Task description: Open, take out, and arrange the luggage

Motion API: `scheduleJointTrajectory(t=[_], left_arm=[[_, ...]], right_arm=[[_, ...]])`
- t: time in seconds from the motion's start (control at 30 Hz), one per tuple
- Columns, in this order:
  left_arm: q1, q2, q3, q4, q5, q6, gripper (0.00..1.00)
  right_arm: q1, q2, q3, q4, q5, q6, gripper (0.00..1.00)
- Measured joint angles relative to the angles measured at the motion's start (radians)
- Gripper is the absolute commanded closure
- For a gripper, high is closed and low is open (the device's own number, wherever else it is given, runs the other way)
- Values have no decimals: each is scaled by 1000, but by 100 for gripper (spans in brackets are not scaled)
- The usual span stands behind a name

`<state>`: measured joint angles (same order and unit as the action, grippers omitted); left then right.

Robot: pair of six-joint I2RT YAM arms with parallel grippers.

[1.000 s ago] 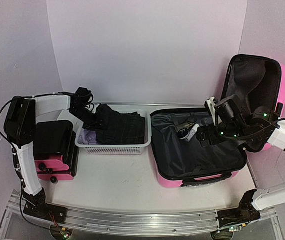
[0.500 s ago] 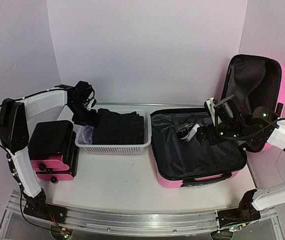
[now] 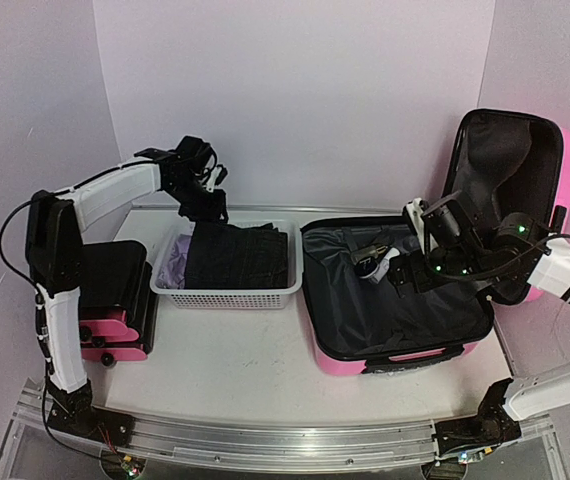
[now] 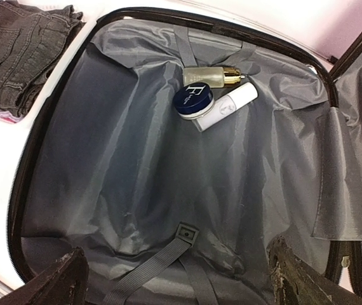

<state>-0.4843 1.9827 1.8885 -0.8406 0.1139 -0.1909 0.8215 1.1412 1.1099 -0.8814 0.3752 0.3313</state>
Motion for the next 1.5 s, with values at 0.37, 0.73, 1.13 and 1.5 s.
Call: scheduleJointTrajectory(t=[0.37,0.73,1.13,1.5], left_arm=[[37,211,-23,54,-43,5,42],[-62,-140,-113,-7,49,43,22],[-241,-313,-524,4,116,476,37],[-241,-263,-592,177,15,797,69]], right_arm=[[0,-25,0,3,-13,11,2],[0,44,0,8,-21,-35,2],[0,46,0,10,-65,-104,2],[0,-45,-1,24,-81,-107,2]])
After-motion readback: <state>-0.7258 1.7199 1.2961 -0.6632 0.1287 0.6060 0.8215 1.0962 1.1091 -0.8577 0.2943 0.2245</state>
